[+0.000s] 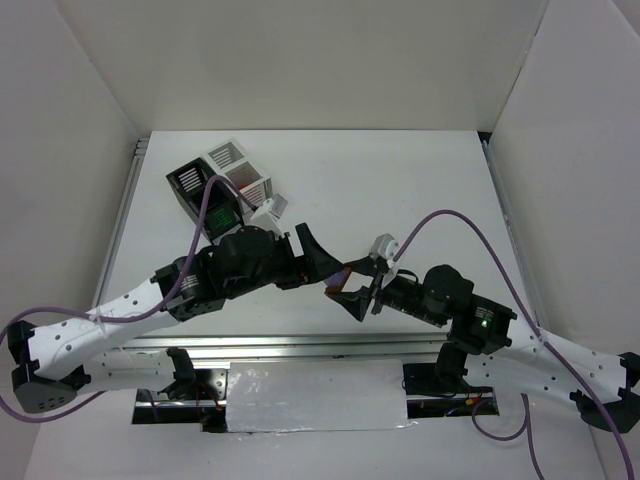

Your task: Sort the legos into containers by color

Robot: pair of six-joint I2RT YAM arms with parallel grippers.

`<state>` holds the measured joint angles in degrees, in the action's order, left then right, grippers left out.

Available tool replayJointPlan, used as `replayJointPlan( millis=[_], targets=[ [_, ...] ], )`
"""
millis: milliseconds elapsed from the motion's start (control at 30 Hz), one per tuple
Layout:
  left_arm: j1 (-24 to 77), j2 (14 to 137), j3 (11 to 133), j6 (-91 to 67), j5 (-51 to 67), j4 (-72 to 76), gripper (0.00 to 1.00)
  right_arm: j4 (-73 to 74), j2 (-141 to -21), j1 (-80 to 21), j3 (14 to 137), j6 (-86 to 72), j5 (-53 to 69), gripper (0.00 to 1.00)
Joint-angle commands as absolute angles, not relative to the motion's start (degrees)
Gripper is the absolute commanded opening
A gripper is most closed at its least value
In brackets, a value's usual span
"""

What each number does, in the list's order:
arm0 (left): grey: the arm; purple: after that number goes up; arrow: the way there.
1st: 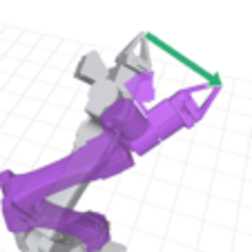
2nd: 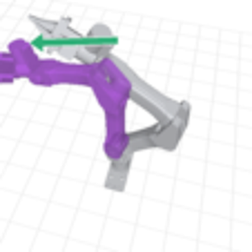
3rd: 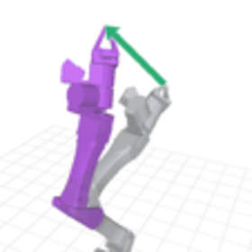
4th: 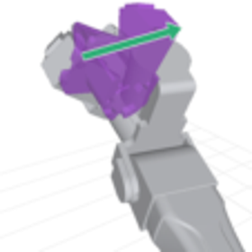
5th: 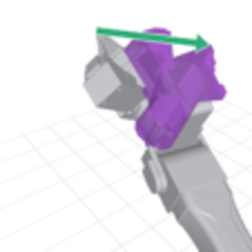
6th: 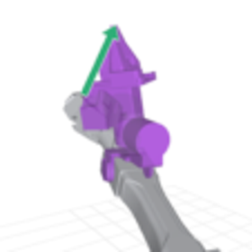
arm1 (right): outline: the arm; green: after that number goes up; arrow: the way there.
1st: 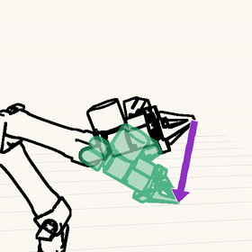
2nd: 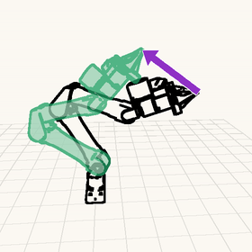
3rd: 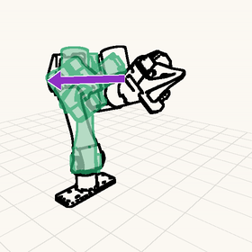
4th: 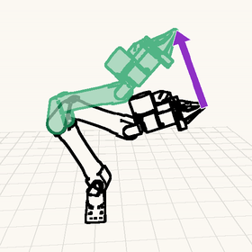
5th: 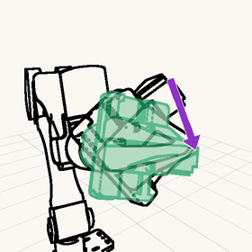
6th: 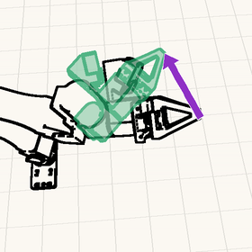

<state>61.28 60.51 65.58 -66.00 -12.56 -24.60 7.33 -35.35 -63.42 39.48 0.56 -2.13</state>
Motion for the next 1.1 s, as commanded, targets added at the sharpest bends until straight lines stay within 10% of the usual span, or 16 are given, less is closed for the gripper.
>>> replayJointPlan(
  millis=[0, 400, 567, 1067],
  targets=[
    [61.3, 61.9, 65.5, -64.8, -7.7, -20.0, 0.90, 4.2, -36.0, -64.0, 40.3, 1.4, -2.4, 0.00],
    [61.3, 62.3, 63.1, -63.2, -4.7, -17.7, 0.55, 4.6, -36.8, -64.1, 41.1, 1.3, -3.9, 0.00],
    [61.1, 63.2, 64.6, -61.4, -5.4, -18.5, 0.00, 4.4, -38.2, -64.1, 41.0, 1.1, -3.5, 0.00],
    [41.5, 58.1, 66.8, -49.5, -4.3, -23.6, 0.00, 2.7, -38.7, -64.1, 34.4, 0.1, -5.0, 0.00]
  ],
)
